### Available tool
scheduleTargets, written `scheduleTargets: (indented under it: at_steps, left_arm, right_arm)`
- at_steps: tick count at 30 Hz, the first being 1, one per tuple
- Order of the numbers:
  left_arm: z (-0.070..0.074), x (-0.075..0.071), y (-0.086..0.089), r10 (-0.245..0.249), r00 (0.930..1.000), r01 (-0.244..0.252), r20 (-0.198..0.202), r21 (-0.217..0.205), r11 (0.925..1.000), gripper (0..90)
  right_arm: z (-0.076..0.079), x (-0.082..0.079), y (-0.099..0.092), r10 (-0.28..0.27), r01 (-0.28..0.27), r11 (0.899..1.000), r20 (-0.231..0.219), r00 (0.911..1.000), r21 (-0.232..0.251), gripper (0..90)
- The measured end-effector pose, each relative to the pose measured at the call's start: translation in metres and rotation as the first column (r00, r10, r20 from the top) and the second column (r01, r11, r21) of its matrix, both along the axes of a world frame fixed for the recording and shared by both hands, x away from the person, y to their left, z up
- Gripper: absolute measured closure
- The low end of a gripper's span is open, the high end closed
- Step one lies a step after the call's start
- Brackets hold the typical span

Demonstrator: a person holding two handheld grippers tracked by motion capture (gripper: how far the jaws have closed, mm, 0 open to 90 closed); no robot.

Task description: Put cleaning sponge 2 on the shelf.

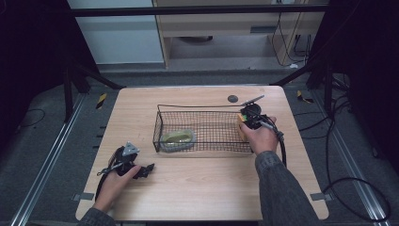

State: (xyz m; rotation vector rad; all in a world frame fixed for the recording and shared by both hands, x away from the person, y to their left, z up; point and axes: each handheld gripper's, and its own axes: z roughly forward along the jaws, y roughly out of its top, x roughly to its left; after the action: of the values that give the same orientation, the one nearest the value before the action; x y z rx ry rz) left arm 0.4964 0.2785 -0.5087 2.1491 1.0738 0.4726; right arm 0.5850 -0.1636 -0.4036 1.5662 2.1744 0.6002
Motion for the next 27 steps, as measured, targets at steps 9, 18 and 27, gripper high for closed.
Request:
scheduleTargets:
  at_steps: [9,18,27]
  left_arm:
    - [0.0,0.0,0.0,0.0,1.0,0.0,0.0,0.0,1.0,0.0]
    - [0.0,0.0,0.0,0.0,1.0,0.0,0.0,0.0,1.0,0.0]
    - [0.0,0.0,0.0,0.0,1.0,0.0,0.0,0.0,1.0,0.0]
  right_arm:
    - [-0.005,0.002,0.002,0.009,-0.009,1.0,-0.016,0.9998,-0.01,63.7]
    - [-0.005,0.002,0.003,0.014,-0.014,1.0,-0.022,0.9997,-0.011,62.4]
    - [-0.008,0.0,0.014,0.024,-0.024,1.0,-0.047,0.9986,-0.008,51.5]
